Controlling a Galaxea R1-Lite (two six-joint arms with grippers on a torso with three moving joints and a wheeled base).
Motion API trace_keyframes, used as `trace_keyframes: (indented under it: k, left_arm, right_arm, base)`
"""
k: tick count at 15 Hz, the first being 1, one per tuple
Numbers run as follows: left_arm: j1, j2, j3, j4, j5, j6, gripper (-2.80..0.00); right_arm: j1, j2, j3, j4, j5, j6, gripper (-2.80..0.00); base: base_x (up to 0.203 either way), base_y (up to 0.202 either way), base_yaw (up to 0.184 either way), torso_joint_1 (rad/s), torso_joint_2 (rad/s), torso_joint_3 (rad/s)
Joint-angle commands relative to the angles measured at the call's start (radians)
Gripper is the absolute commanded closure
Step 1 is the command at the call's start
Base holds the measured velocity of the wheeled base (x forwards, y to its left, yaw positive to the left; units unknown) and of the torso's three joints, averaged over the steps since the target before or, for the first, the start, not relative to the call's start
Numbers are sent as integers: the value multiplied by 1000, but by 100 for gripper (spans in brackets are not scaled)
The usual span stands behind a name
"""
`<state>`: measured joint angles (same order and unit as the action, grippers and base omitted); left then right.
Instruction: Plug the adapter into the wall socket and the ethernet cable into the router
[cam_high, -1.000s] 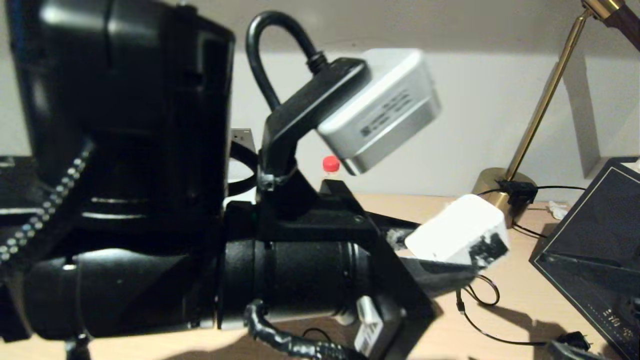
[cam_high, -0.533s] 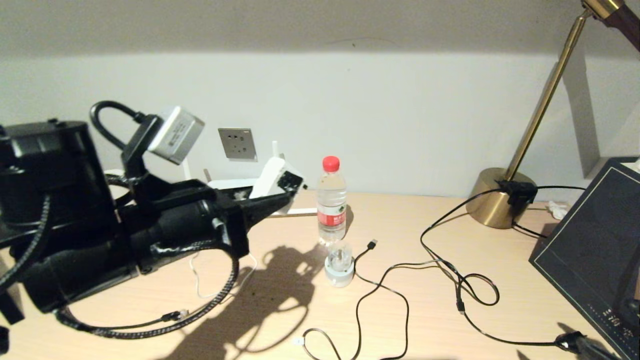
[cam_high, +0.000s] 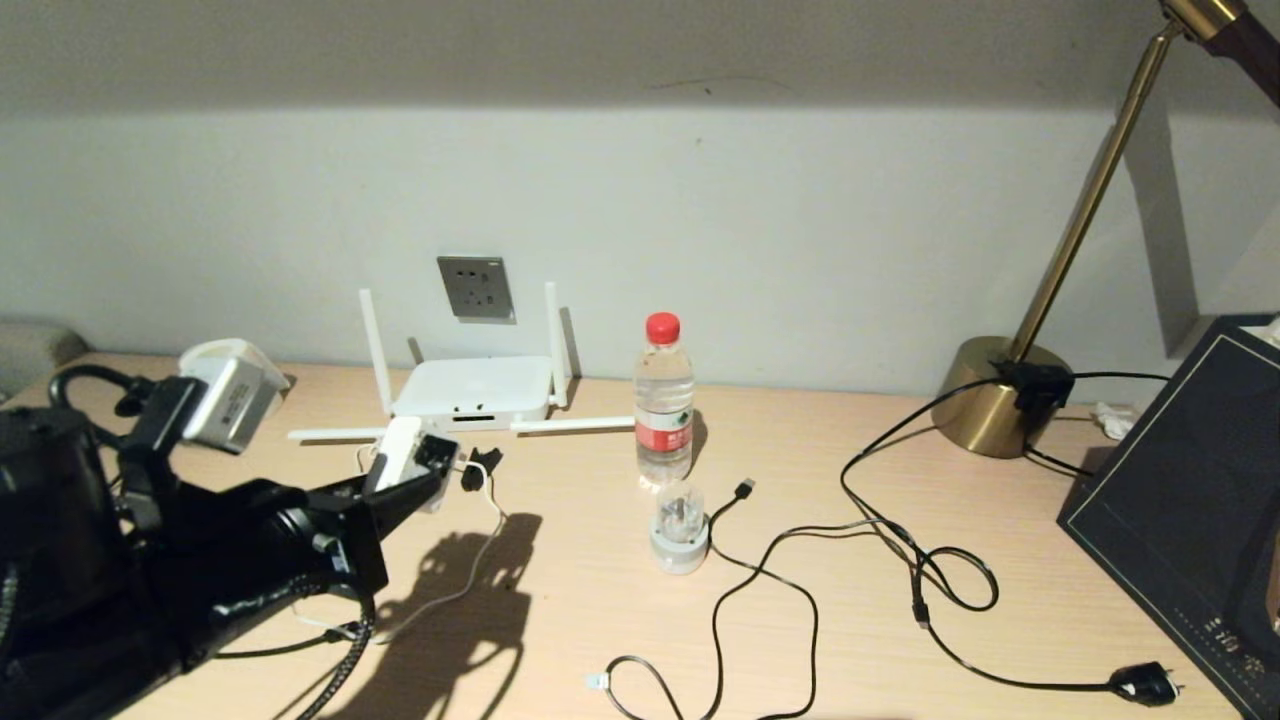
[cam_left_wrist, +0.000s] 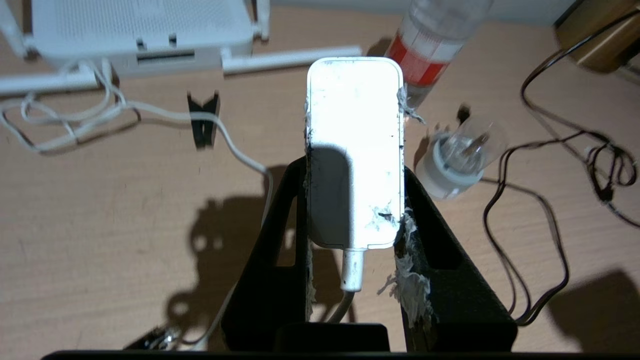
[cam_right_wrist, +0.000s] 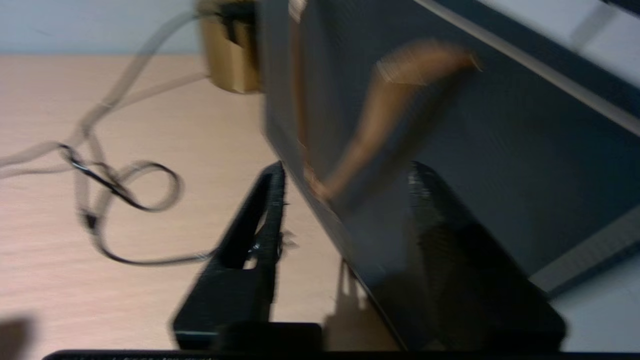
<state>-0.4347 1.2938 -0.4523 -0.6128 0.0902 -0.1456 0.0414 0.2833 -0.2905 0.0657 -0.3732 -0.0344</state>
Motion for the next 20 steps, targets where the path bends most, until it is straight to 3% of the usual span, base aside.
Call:
trace_keyframes:
  k: [1,5,9,12,16,20]
  left_arm:
    - [2,67,26,-6,4,-6,0]
    - [13,200,22,-12,40,-19,0]
    - [23,288,23,-50,59,-19,0]
    - [93,319,30,-87,106,4,0]
    - [186,334,58,-91,103,34,0]
    - [194,411,79,-204,82,38,0]
  right_arm:
    - [-47,-95,56,12,-3,-14,0]
    - [-53,-196,178,26,11,-78,0]
    - [-51,-285,200,12,159,-108,0]
    - [-51,-282,263,-91,200,-105,0]
    - [-51,-282,263,-92,206,-38,0]
    - [-51,-282,265,-102,208,109,0]
  base:
    - [0,0,0,0,0,0]
    - [0,0,0,0,0,0]
    - [0,0,0,0,0,0]
    - [0,0,0,0,0,0]
    - [0,0,0,0,0,0]
    - [0,0,0,0,0,0]
